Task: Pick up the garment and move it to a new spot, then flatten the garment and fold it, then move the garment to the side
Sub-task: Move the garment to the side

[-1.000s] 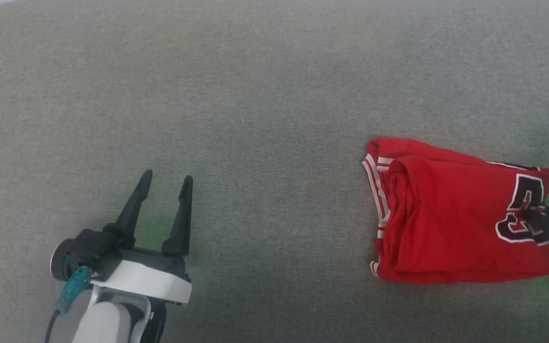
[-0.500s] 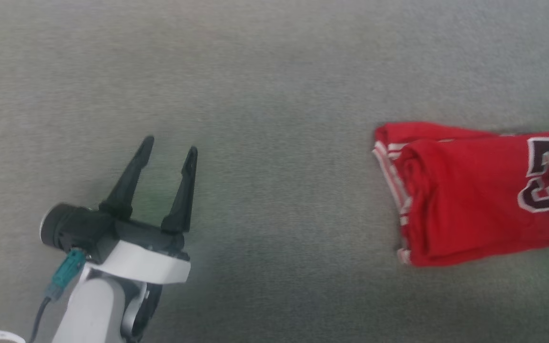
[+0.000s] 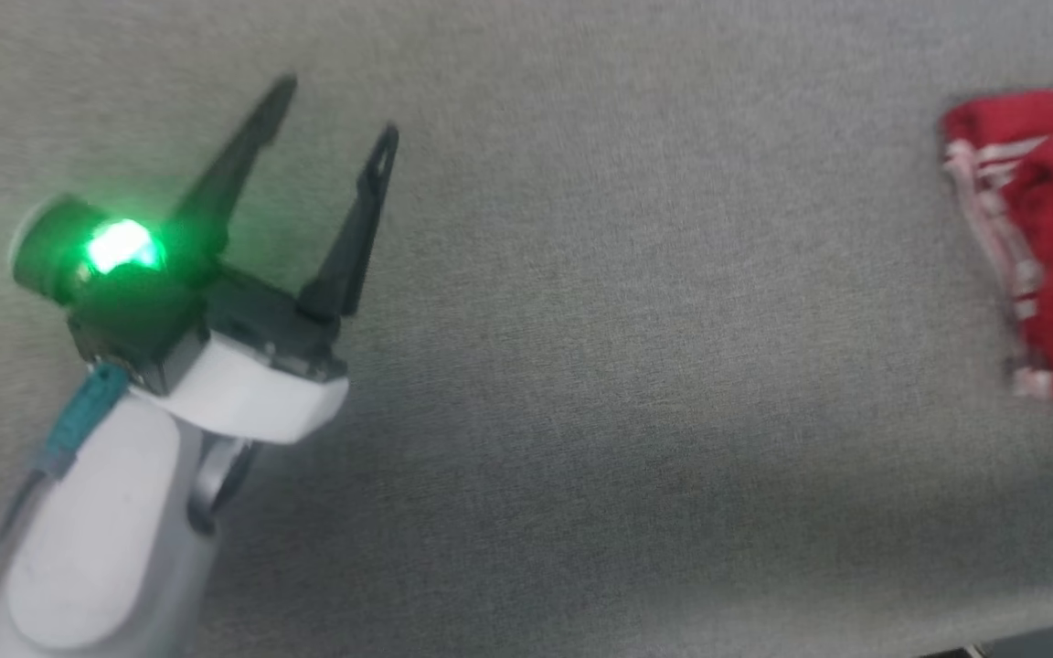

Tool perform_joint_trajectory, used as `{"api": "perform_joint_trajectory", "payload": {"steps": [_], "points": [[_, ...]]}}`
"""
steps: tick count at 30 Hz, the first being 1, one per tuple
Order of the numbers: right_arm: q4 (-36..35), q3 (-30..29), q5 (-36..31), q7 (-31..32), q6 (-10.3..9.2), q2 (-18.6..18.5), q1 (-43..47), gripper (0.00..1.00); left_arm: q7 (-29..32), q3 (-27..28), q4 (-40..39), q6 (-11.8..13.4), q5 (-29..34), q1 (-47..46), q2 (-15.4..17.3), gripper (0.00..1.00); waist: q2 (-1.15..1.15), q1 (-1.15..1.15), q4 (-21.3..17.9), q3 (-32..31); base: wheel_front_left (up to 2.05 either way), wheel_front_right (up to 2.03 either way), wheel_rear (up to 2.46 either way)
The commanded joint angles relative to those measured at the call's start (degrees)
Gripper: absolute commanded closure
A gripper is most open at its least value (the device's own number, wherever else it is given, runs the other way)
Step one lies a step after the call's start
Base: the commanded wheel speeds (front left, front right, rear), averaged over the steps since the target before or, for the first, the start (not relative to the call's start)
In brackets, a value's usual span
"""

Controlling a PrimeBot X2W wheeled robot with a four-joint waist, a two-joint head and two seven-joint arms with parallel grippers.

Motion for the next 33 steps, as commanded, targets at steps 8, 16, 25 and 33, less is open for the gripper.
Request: {"api": "perform_joint_trajectory", "payload": {"steps": [8, 16, 25, 33], "points": [[12.42, -4.24, -8.03, -7.28, -0.08, -0.20, -12.90, 1.00, -0.25, -3.46, 0.15, -0.09, -0.30, -12.52, 4.03, 0.00, 0.00, 0.00, -2.44, 9.38, 0.00, 0.00, 0.00], [22.58, -2.49, -14.14, -13.91, -0.08, 1.14, -20.97, 1.00, -0.25, -5.20, -0.02, -0.09, -0.13, -18.63, 4.92, 0.00, 0.00, 0.00, -2.29, 10.97, 0.00, 0.00, 0.00], [30.26, 0.12, -15.74, -18.60, -0.08, 1.88, -25.23, 1.00, -0.25, -5.58, 1.52, -0.09, -0.44, -17.99, 5.40, 0.00, 0.00, 0.00, -2.35, 10.32, 0.00, 0.00, 0.00], [32.30, 4.65, -16.82, -23.01, -0.08, 1.10, -25.56, 0.00, -0.25, -4.83, 3.15, -0.09, -1.02, -15.48, 4.01, 0.00, 0.00, 0.00, -1.51, 6.72, 0.00, 0.00, 0.00]]}}
